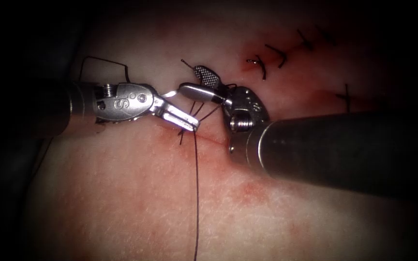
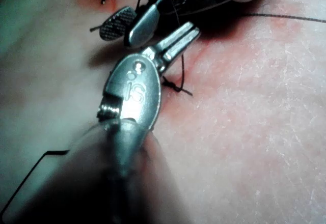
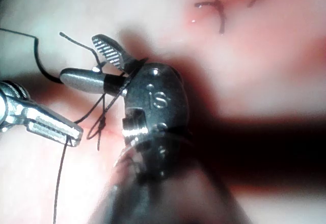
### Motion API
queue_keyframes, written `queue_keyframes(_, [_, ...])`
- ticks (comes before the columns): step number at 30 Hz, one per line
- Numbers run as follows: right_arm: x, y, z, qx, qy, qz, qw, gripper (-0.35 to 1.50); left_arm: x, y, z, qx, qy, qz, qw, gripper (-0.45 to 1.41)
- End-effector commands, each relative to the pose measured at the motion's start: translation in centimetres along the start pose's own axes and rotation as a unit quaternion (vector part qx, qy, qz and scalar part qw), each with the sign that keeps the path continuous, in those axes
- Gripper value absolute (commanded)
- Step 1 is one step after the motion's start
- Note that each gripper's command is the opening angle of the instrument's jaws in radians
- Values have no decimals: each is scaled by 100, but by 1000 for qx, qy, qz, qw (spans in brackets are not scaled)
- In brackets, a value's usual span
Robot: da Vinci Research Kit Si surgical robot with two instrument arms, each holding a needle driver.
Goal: Wound Closure
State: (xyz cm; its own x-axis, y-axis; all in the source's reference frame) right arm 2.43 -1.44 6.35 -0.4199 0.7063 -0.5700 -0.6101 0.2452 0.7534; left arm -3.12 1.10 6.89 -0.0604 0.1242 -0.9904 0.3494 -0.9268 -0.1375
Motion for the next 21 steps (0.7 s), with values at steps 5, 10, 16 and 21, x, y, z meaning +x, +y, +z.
queue_keyframes(5, [-6, -4, -7, -18, -13, -7, 1000, -35, -5, 2, -2, -1, -3, 1, 1000, -45])
queue_keyframes(10, [0, -9, -13, -13, -6, -5, 1000, -35, -7, 3, -8, 2, -10, 1, 1000, -45])
queue_keyframes(16, [-7, -24, -23, 15, 8, -40, 999, -35, -17, -16, -38, 36, -23, -28, 999, -45])
queue_keyframes(21, [-22, -28, -32, 27, 17, -71, 997, -35, -38, -54, -81, 64, -31, -56, 996, -45])
